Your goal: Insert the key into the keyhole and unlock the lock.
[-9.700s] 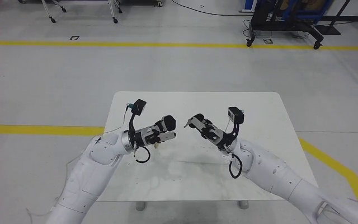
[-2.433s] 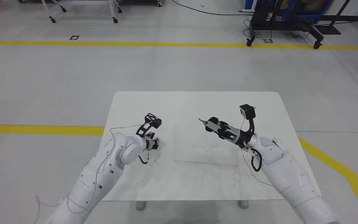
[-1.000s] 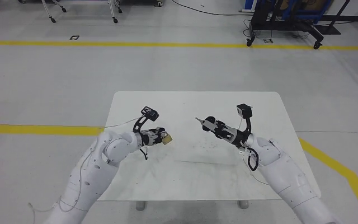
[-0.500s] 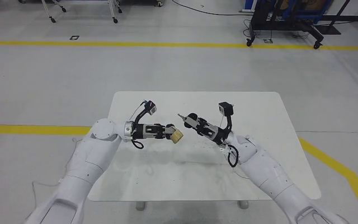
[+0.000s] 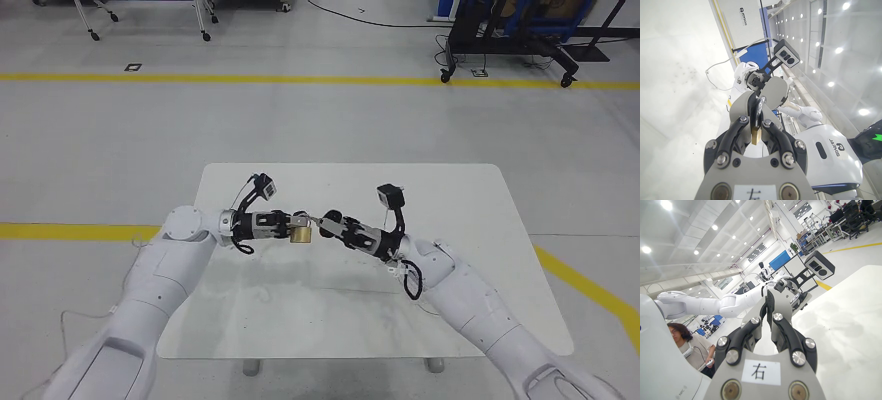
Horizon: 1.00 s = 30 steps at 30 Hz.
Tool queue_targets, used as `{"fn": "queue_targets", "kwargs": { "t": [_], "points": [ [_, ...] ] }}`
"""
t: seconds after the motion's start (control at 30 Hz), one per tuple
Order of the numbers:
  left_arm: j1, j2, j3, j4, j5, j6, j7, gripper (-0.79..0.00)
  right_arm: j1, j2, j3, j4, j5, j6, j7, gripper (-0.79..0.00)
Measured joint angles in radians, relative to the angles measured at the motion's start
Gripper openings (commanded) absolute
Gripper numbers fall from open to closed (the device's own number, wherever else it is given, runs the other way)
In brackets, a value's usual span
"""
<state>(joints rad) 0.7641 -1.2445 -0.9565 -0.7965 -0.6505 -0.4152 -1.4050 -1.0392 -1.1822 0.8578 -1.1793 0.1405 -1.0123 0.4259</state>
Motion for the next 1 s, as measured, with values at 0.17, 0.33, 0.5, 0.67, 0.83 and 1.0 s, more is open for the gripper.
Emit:
{"fn": "queue_targets", "kwargs": {
  "t": [0.17, 0.33, 0.5, 0.67, 0.83, 1.0],
  "points": [
    [-0.013, 0.004, 0.001, 0.009, 0.042, 0.007, -0.007, -0.785, -0.021, 0.009, 0.030, -0.030, 0.046, 0.000, 0.017, -0.785],
    [-0.012, 0.004, 0.001, 0.009, 0.037, 0.007, -0.006, -0.785, -0.020, 0.008, 0.029, -0.029, 0.043, 0.000, 0.016, -0.785],
    [0.021, -0.005, 0.010, 0.009, -0.028, 0.188, 0.063, -0.785, -0.038, 0.009, 0.030, -0.060, 0.047, 0.016, 0.013, -0.785],
    [0.008, -0.026, 0.030, 0.052, -0.122, 0.479, 0.119, -0.785, -0.105, 0.022, 0.080, -0.130, -0.002, 0.123, -0.031, -0.785],
    [-0.007, -0.041, 0.034, 0.073, -0.159, 0.528, 0.154, -0.785, -0.184, 0.038, 0.102, -0.210, 0.099, 0.217, 0.037, -0.785],
    [-0.009, -0.042, 0.030, 0.078, -0.169, 0.526, 0.160, -0.785, -0.188, 0.039, 0.104, -0.216, 0.116, 0.225, 0.051, -0.785]
  ]
}}
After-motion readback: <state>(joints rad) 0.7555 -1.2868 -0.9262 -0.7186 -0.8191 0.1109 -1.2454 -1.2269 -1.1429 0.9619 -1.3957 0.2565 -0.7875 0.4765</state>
